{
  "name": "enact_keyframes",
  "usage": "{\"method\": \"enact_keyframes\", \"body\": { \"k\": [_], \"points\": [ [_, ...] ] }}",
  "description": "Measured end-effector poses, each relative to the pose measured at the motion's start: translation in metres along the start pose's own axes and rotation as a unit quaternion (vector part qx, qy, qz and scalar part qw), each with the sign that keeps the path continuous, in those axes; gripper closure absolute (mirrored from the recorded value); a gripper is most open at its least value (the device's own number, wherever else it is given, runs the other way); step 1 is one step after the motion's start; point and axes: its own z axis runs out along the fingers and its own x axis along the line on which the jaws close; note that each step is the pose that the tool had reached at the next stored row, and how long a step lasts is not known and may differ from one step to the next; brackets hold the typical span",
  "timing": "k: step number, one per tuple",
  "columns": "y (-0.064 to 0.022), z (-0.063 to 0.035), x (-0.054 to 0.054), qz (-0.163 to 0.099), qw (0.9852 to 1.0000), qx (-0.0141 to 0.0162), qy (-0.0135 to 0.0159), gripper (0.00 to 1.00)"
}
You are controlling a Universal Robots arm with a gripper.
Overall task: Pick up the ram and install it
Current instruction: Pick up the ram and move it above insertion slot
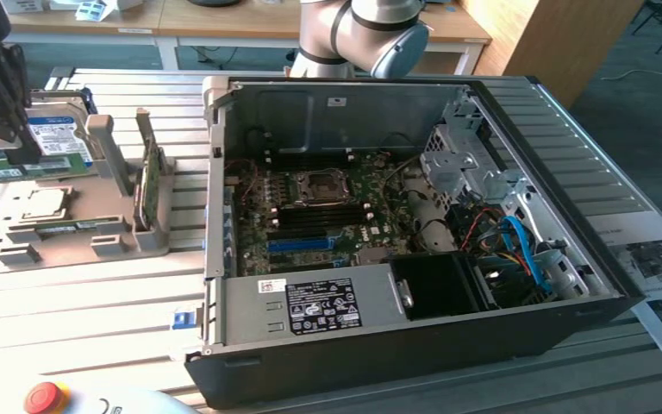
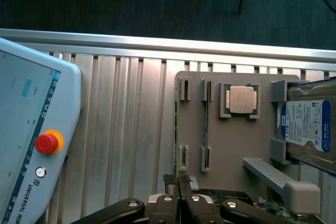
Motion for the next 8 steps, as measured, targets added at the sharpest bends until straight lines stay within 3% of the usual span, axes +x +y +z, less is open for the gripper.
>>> {"method": "enact_keyframes", "body": {
  "k": [8],
  "points": [
    [-0.0001, 0.001, -0.0009, 0.0, 1.0, 0.0, -0.0002, 0.88]
  ]
}}
